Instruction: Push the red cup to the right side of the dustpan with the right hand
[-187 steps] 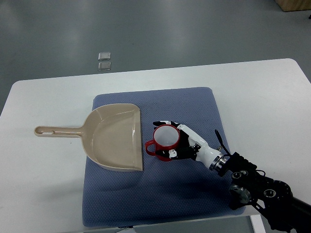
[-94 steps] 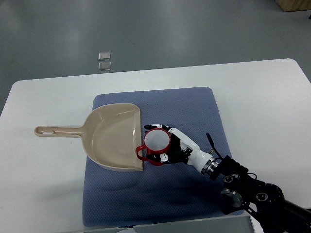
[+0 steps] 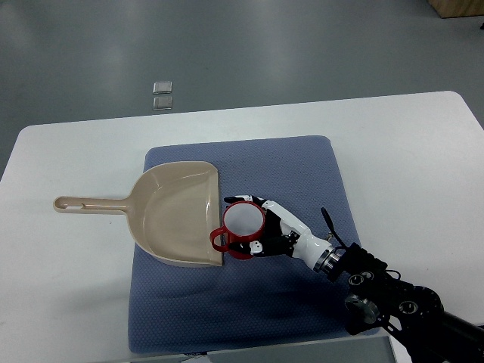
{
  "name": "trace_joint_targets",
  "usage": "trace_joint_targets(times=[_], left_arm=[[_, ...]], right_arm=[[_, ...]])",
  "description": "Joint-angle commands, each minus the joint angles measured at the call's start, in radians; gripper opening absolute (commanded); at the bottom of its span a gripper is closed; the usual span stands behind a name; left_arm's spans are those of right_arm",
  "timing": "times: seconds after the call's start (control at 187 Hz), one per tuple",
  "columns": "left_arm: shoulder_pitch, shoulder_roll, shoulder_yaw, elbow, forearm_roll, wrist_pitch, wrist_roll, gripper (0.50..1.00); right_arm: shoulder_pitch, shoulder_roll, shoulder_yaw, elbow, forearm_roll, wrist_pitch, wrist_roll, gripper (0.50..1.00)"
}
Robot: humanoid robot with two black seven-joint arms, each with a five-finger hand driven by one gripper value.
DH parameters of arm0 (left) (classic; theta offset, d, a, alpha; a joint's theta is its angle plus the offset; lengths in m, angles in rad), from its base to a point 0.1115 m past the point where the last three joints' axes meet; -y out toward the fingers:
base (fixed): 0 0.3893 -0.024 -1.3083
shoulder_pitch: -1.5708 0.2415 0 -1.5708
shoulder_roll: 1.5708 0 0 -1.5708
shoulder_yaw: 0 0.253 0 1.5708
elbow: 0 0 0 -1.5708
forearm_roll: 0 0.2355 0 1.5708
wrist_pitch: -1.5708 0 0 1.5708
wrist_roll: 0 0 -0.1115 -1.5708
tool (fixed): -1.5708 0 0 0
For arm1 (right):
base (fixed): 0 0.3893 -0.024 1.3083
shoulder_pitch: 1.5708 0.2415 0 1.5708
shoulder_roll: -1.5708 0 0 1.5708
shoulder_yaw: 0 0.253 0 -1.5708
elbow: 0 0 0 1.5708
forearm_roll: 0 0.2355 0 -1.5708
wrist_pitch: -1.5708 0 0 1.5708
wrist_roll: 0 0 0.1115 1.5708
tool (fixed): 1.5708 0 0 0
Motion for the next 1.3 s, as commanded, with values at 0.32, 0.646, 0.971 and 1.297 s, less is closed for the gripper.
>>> trace_joint_targets(times=[0.32,0.646,0.971,1.297], left_arm=[[0.000,0.000,0.000,0.000,0.000,0.000,0.000,1.000],[0.000,0.000,0.000,0.000,0.000,0.000,0.000,1.000],[0.000,0.000,0.000,0.000,0.000,0.000,0.000,1.000],[0.000,0.000,0.000,0.000,0.000,0.000,0.000,1.000]], right_arm=[[0.003,-0.036,-0.011,0.026,-0.007,0.032,0.000,0.903],[0.006,-0.062,-0.004,0.026,-0.009,0.034,0.000,0.903],[0.003,-0.102,0.000,0.040,-0.007,0.048,0.000,0.903],[0.000,-0.128,0.005,0.051,-0.007,0.048,0.000,0.903]])
